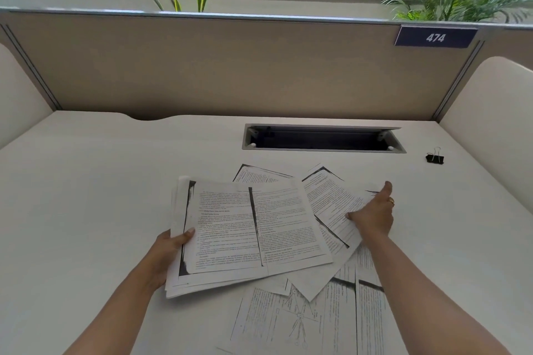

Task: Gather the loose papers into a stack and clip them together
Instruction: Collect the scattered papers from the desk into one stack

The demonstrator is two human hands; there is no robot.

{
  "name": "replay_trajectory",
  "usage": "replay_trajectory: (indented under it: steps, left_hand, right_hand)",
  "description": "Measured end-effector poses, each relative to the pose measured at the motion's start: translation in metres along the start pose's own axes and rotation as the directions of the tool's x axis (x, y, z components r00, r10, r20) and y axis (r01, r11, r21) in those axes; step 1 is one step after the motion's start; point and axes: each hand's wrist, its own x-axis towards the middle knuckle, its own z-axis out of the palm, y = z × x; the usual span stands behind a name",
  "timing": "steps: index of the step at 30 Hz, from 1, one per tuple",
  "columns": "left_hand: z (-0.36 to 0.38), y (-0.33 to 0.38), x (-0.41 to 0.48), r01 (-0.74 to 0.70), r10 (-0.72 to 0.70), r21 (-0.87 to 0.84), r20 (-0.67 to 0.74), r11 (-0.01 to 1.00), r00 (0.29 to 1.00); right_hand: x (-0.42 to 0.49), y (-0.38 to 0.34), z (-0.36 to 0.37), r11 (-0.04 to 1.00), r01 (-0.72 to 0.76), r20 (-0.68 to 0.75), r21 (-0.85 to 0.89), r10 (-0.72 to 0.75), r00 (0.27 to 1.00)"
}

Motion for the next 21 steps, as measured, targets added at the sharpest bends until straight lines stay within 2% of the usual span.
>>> replay_trajectory:
  steps: [3,5,7,12,18,21]
  left_hand:
    - [-0.001,-0.001,0.001,-0.002,0.002,-0.011,-0.001,1.000,1.000]
    - [-0.001,-0.002,0.002,-0.004,0.004,-0.011,-0.007,1.000,1.000]
    - [0.000,-0.002,0.002,-0.008,0.008,-0.006,-0.012,1.000,1.000]
    - [0.002,-0.001,-0.001,-0.006,0.005,-0.021,-0.014,1.000,1.000]
    - [0.002,-0.001,-0.005,0.024,-0.023,-0.034,0.011,0.999,1.000]
    - [0.001,0.000,-0.009,0.024,-0.024,-0.019,0.017,1.000,1.000]
  right_hand:
    - [-0.019,0.005,0.004,0.953,-0.095,-0.076,0.288,0.121,0.990]
    - [-0.029,0.008,0.006,0.875,-0.175,-0.045,0.452,0.218,0.975]
    - [-0.039,0.013,0.011,0.837,-0.220,0.008,0.502,0.249,0.968]
    - [-0.058,0.018,0.015,0.868,-0.215,0.105,0.448,0.188,0.977]
    - [-0.052,-0.021,-0.011,0.972,0.061,-0.090,0.226,-0.042,0.995]
    - [-0.057,-0.050,-0.030,0.953,0.289,-0.219,0.089,-0.264,0.939]
